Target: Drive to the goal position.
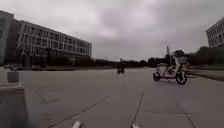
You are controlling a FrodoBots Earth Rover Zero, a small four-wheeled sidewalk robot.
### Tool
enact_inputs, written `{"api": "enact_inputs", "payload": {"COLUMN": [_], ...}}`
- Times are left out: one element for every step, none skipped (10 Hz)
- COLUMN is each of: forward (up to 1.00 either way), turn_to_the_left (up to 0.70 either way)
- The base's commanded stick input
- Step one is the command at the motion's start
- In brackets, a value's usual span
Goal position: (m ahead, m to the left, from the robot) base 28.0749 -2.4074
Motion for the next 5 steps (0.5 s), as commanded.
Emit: {"api": "enact_inputs", "payload": {"forward": [0.00, 0.23, 0.49, 0.70, 0.70], "turn_to_the_left": [0.00, 0.00, 0.00, 0.00, 0.00]}}
